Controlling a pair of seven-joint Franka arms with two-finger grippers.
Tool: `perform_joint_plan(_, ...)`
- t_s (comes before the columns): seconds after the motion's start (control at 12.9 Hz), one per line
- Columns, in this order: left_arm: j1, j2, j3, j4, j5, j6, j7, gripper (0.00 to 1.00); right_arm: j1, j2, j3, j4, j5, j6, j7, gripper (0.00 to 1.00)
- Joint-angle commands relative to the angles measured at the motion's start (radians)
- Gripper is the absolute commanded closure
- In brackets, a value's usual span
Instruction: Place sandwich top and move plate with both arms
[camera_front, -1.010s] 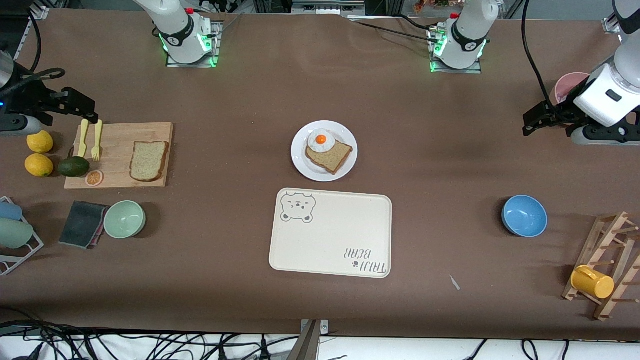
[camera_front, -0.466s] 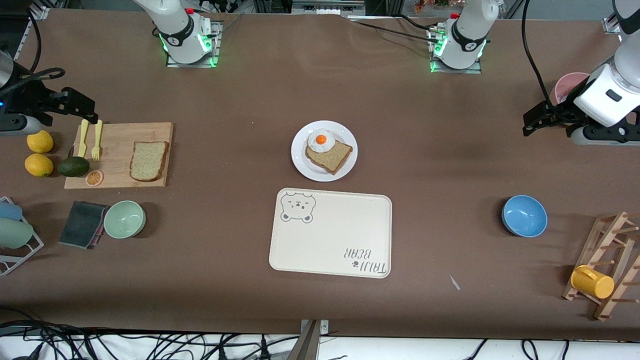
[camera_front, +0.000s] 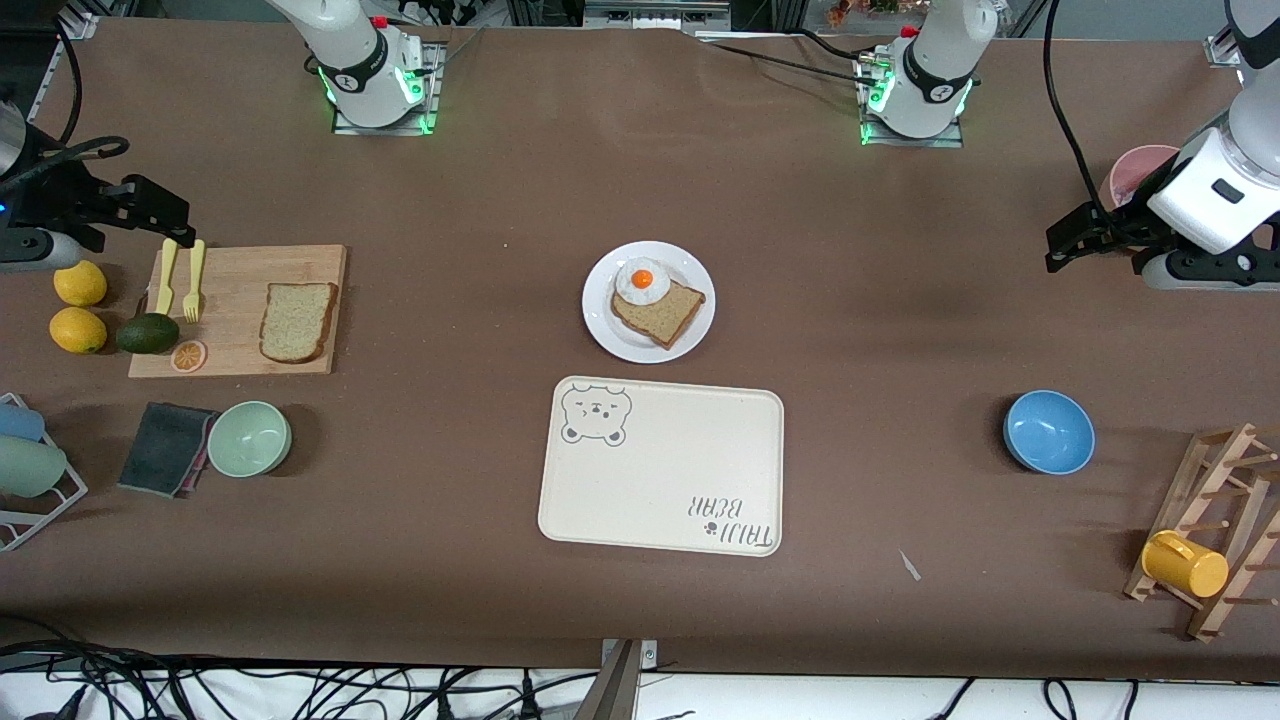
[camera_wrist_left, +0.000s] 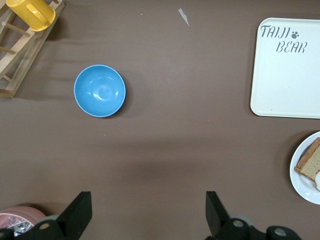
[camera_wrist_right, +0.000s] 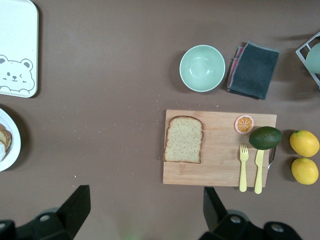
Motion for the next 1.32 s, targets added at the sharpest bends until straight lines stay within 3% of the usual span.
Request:
perform_joint_plan(0.0,0.002,-0.004,0.006,0.002,-0.010,-0.004,0.028,0.00,-0.005,0.005,0.002,0.020,-0.007,-0.013,-0.004,0.00)
perform_joint_plan(1.24,0.002,-0.004,0.006,0.002,-0.010,-0.004,0.028,0.00,-0.002,0.005,0.007,0.017,-0.007,-0.014,0.010,0.00)
